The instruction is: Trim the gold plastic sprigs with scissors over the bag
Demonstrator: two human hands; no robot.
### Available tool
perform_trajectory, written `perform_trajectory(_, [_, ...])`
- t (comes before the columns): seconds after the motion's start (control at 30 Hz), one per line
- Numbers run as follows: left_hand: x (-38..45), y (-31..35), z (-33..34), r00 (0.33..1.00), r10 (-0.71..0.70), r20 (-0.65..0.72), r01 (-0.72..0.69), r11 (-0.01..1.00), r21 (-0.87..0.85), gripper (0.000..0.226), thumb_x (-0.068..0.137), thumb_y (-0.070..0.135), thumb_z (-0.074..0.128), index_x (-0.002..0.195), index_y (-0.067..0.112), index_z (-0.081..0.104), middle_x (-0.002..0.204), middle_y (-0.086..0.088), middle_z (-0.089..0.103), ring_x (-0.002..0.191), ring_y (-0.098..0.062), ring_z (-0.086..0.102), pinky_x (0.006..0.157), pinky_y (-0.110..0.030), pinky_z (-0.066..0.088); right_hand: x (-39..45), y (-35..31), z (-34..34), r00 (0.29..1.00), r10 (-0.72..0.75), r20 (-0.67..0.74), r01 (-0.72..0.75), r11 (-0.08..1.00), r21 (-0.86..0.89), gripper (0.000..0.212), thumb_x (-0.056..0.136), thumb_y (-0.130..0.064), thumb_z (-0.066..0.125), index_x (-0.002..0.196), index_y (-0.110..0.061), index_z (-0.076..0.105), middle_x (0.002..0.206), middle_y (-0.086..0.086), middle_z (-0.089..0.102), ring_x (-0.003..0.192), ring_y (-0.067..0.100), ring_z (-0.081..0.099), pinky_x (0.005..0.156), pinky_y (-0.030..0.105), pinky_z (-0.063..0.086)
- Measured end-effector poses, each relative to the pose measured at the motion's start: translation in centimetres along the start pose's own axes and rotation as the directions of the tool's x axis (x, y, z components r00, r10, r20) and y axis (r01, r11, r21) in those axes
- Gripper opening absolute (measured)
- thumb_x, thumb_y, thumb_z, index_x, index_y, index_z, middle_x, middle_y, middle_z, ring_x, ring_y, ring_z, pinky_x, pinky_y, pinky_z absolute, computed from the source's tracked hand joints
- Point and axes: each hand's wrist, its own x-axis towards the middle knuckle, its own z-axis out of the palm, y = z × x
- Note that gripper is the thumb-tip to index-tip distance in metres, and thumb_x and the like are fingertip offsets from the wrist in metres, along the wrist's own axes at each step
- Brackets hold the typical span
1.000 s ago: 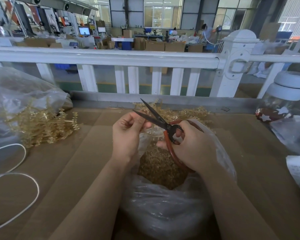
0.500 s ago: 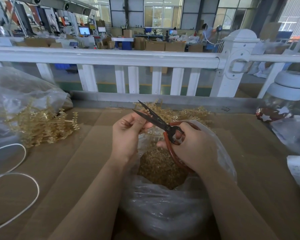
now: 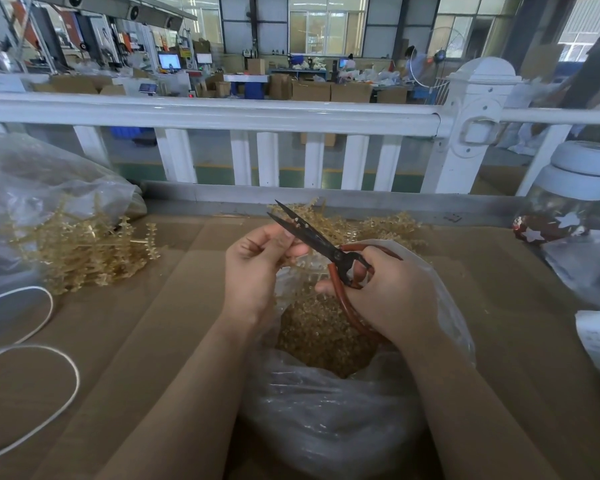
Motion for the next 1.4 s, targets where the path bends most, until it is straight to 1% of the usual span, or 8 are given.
perform_trajectory(0.23, [-0.1,-0.1,0.0,0.999,0.028,0.04,-0.03,0.998,0.063,0.025,0.093,-0.002,0.059,0.081,0.011,0.077,0.071,-0.008,0.072,0.064,-0.014,0.067,0.063,-0.023,0.054,0.0,0.0,-0.1,0.999,-0.037,-0.037,0.039,0.998,0.046,0.05,0.072,-0.089,0.047,0.081,-0.04,0.049,0.062,-0.019,0.051,0.057,-0.001,0.049,0.051,0.012,0.038])
perform_trajectory(0.53, [-0.1,0.0,0.0,0.997,-0.002,0.075,0.001,1.0,0.012,0.014,0.085,0.006,0.065,0.082,0.012,0.078,0.075,-0.01,0.074,0.067,-0.015,0.069,0.065,-0.022,0.054,0.0,0.3,0.2,0.991,-0.08,-0.108,0.089,0.993,0.077,0.049,0.075,-0.082,0.054,0.076,-0.033,0.056,0.062,-0.02,0.049,0.054,0.001,0.043,0.054,0.008,0.032])
perform_trajectory(0.73, [-0.1,0.4,0.2,0.991,-0.071,0.115,0.086,0.988,-0.128,0.013,0.079,0.007,0.064,0.077,0.011,0.076,0.073,-0.007,0.073,0.065,-0.014,0.068,0.062,-0.023,0.055,0.0,0.4,0.4,0.992,-0.074,-0.099,0.085,0.991,0.107,0.061,0.072,-0.083,0.054,0.084,-0.026,0.071,0.074,-0.015,0.065,0.066,0.004,0.054,0.062,0.017,0.046])
perform_trajectory(0.83, [-0.1,0.4,0.2,0.986,-0.113,0.124,0.132,0.978,-0.163,0.012,0.079,0.006,0.063,0.079,0.009,0.075,0.074,-0.007,0.072,0.065,-0.014,0.068,0.062,-0.024,0.056,0.0,0.3,0.3,0.993,-0.067,-0.1,0.077,0.992,0.096,0.051,0.074,-0.072,0.07,0.085,-0.023,0.073,0.076,-0.014,0.067,0.066,0.005,0.057,0.063,0.019,0.05])
perform_trajectory(0.97, [-0.1,0.4,0.2,0.983,-0.12,0.139,0.143,0.976,-0.163,0.013,0.079,0.007,0.064,0.08,0.01,0.076,0.076,-0.007,0.072,0.067,-0.013,0.067,0.064,-0.024,0.056,0.0,0.2,0.1,0.994,-0.058,-0.089,0.063,0.996,0.061,0.037,0.079,-0.059,0.079,0.088,-0.023,0.074,0.077,-0.015,0.068,0.065,0.003,0.055,0.061,0.007,0.041])
perform_trajectory(1.1, [-0.2,0.6,0.3,0.981,-0.113,0.16,0.138,0.978,-0.157,0.018,0.079,0.008,0.063,0.075,0.016,0.078,0.074,-0.004,0.073,0.067,-0.011,0.068,0.065,-0.023,0.056,-0.1,-0.3,-0.4,0.994,-0.068,-0.082,0.074,0.994,0.079,0.044,0.077,-0.062,0.078,0.091,-0.021,0.075,0.081,-0.012,0.07,0.071,0.006,0.06,0.069,0.02,0.052])
perform_trajectory(1.3, [-0.2,0.6,0.3,0.983,-0.108,0.149,0.133,0.977,-0.166,0.015,0.081,0.008,0.063,0.079,0.012,0.077,0.075,-0.005,0.073,0.067,-0.012,0.067,0.065,-0.023,0.056,-0.1,-0.8,-1.6,0.998,-0.057,0.02,0.056,0.996,0.066,0.053,0.075,-0.07,0.071,0.1,-0.024,0.075,0.087,-0.013,0.07,0.076,0.004,0.057,0.068,0.002,0.038])
perform_trajectory(1.4, [-0.2,0.5,0.2,0.984,-0.104,0.143,0.127,0.978,-0.163,0.014,0.08,0.007,0.064,0.079,0.012,0.077,0.075,-0.006,0.073,0.066,-0.012,0.067,0.066,-0.023,0.056,-0.1,-0.8,-1.8,0.997,-0.052,0.05,0.049,0.997,0.065,0.055,0.075,-0.073,0.068,0.103,-0.025,0.073,0.09,-0.012,0.069,0.078,0.005,0.058,0.072,0.005,0.041])
